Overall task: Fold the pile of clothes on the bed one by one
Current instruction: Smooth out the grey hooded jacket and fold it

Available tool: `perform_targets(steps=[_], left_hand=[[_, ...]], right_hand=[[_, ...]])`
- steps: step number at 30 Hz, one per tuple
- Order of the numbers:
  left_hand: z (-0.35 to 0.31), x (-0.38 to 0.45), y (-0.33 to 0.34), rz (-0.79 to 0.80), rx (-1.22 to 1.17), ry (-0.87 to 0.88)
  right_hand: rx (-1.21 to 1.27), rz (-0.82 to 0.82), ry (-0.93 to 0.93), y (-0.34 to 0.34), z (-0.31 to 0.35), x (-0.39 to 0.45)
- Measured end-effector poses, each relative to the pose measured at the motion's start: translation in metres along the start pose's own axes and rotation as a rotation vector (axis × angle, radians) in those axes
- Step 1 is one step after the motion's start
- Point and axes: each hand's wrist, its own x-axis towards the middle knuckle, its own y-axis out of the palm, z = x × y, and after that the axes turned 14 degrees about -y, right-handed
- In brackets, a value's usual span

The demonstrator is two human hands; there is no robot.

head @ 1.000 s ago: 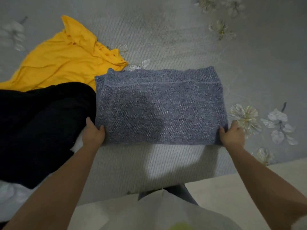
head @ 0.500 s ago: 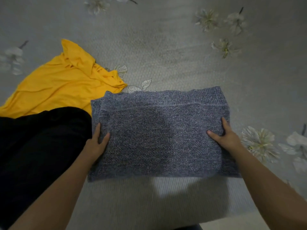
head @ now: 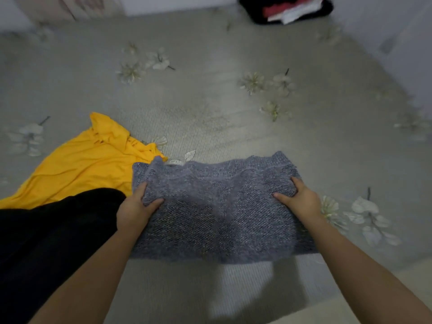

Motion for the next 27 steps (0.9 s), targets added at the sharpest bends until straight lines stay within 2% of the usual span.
perform_targets(steps=[6,12,21,27], left_hand=[[-0.115,-0.04,-0.031,-0.017,-0.046,0.298],[-0.242,-0.105,-0.054,-0.005,-0.116,0.558],[-0.411,-0.275,-0.055,0.003,-0.297,0.973],[-0.502,-0.427,-0.028,0.034,-0.388,1.177]], right_hand=[[-0.037,-0.218,0.033,-0.085,0.012,-0.043],[-0.056,-0.539,0.161,-0.216,-0.023,-0.104],[-0.186,-0.997,0.279,-0.393,-0.108,-0.237],[-0.204,-1.144,0.348,-0.492,-0.193,-0.336]])
